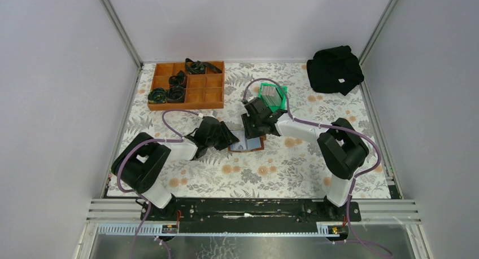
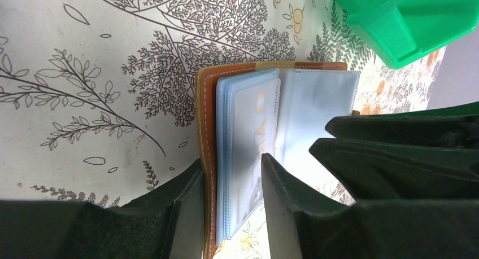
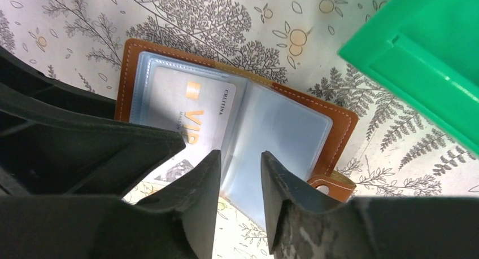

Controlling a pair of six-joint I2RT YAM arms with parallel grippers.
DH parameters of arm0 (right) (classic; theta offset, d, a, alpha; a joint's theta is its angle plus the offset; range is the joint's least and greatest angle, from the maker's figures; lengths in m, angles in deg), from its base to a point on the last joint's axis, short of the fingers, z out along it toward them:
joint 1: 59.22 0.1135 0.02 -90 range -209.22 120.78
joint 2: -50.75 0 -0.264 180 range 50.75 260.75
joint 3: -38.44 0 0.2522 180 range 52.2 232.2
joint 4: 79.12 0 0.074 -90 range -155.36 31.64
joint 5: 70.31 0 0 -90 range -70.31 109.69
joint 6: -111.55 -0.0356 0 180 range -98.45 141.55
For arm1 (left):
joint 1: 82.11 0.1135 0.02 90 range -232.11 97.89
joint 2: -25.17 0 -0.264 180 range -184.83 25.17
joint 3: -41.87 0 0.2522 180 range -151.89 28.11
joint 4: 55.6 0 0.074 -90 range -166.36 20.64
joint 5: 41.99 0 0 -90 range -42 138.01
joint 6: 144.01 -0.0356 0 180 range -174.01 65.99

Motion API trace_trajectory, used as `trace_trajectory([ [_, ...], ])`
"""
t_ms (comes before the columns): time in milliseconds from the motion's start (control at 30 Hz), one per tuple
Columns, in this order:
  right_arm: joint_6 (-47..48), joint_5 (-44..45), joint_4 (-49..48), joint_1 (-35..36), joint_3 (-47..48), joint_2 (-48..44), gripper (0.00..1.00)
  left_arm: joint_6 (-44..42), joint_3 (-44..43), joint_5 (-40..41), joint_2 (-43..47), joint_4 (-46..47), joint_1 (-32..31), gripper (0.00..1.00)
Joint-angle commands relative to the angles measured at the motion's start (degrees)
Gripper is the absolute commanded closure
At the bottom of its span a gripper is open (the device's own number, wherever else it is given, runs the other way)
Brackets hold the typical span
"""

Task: Put the credit cards into the card holder
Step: Insert the credit card into the card holder, then pick up the credit card from the storage box.

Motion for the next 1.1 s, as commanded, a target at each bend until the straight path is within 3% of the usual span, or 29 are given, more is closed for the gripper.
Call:
trace_trajectory([
  [0, 0.76, 1.76, 0.95, -1.07, 4.70, -2.80, 0.59, -3.42, 2.22, 2.23, -1.78, -12.66, 0.04, 0.55],
  [300, 1.02, 2.26, 3.81, -7.49, 15.39, -0.77, 0.50, -4.59, 1.39, 2.06, -1.40, -13.98, 0.06, 0.55],
  [667, 2.98, 4.30, 8.08, -15.64, 26.57, 7.04, 0.46, -6.07, 0.28, 2.70, -2.05, -15.50, 0.06, 0.53],
  [1067, 2.42, 3.16, 9.06, -20.60, 30.78, 10.97, 0.45, -6.57, -0.07, 3.22, -1.78, -16.55, 0.07, 0.53],
])
